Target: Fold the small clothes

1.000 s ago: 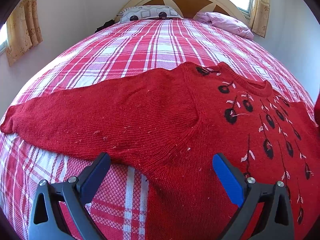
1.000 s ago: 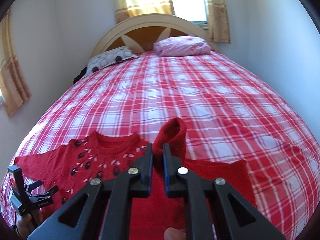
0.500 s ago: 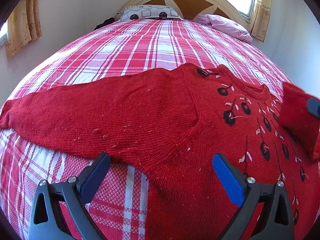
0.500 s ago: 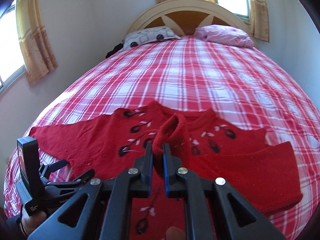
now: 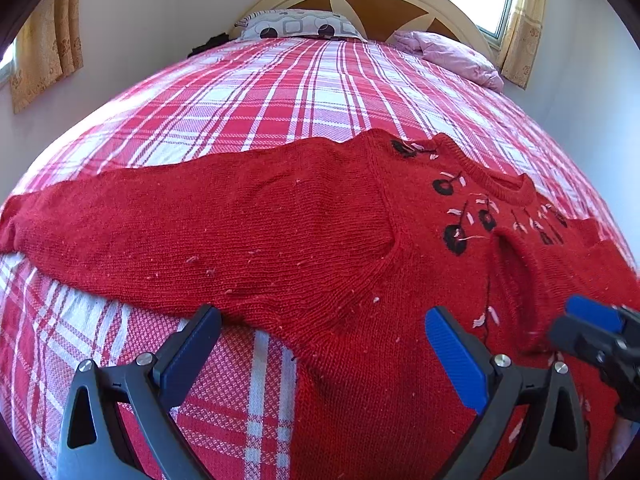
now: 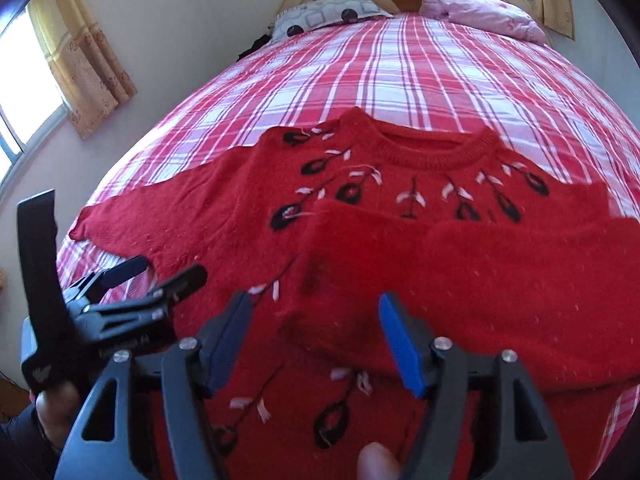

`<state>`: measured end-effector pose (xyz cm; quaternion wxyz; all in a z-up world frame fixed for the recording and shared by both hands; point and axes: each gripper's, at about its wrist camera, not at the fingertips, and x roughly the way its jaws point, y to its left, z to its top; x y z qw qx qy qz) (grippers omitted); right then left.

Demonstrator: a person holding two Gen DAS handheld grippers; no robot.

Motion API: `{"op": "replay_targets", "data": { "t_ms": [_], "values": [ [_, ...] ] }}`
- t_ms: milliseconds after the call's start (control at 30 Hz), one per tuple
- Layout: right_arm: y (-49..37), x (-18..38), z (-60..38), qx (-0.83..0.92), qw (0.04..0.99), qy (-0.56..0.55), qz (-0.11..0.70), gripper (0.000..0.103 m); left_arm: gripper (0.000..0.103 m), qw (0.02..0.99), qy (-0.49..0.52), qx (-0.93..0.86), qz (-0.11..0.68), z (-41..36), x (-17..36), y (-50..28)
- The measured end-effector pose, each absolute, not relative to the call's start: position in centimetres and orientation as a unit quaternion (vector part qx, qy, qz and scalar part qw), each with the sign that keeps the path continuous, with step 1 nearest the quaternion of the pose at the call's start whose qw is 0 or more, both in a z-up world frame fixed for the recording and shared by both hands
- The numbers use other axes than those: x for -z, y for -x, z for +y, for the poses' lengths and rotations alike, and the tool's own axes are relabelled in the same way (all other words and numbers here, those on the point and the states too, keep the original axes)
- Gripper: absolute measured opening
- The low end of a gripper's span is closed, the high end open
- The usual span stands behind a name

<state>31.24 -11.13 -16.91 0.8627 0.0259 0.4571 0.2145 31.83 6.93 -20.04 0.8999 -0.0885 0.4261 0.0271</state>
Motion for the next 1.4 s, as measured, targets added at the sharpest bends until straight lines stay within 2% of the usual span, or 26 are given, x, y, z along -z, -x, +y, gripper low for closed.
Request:
{"op": "replay_targets", "data": {
  "t_ms": [133,233,433,500,533,733,833,867,933,967,1033,1200,1400],
  "values": [
    [-28.8,15.5,-14.4,-0.195,0.879,-0.023,0.435,0.069,0.102,0.906,0.124,-0.01,0.405,7.0,18.4,-30.9],
    [-27.6,15.0,-17.7,-0.168,0.888,-0.049,0.426,0.069,0.102,0.909,0.112,0.029,0.4,4.7,17.0,-30.9],
    [-24.7,14.0,-22.8,-0.119,0.91,-0.106,0.382,0.069,0.1,0.893,0.079,0.084,0.435,-0.8,17.5,-33.7],
    [-23.8,13.6,-23.4,-0.112,0.915,-0.114,0.37,0.069,0.085,0.88,0.08,0.091,0.459,-2.1,18.5,-34.9],
    [-23.1,13.5,-23.7,-0.107,0.918,-0.114,0.364,0.069,0.074,0.873,0.083,0.095,0.472,-2.6,19.1,-35.5],
    [-21.8,14.2,-25.8,-0.088,0.921,-0.137,0.353,0.069,0.073,0.876,0.072,0.099,0.467,-5.1,19.1,-36.1],
    [-21.6,14.7,-26.7,-0.081,0.92,-0.158,0.35,0.069,0.051,0.876,0.053,0.106,0.467,-6.2,19.2,-35.9],
    [-21.5,14.8,-26.9,-0.08,0.919,-0.163,0.349,0.069,0.034,0.88,0.037,0.093,0.464,-6.3,19.2,-35.8],
    [-21.2,15.0,-27.1,-0.078,0.92,-0.167,0.347,0.069,0.015,0.881,0.035,0.096,0.461,-6.0,19.2,-36.0],
    [-21.0,15.0,-27.2,-0.077,0.92,-0.165,0.346,0.069,0.01,0.879,0.042,0.103,0.463,-5.7,19.0,-36.2],
    [-20.8,15.0,-27.3,-0.073,0.922,-0.16,0.344,0.069,0.007,0.881,0.053,0.117,0.456,-5.1,18.3,-36.2],
    [-20.3,15.3,-28.2,-0.063,0.923,-0.163,0.343,0.069,0.007,0.9,0.069,0.116,0.414,-2.9,15.3,-35.8],
    [-20.3,15.5,-28.2,-0.057,0.923,-0.16,0.344,0.069,0.007,0.906,0.09,0.109,0.398,0.1,13.5,-35.6]
  ]
}}
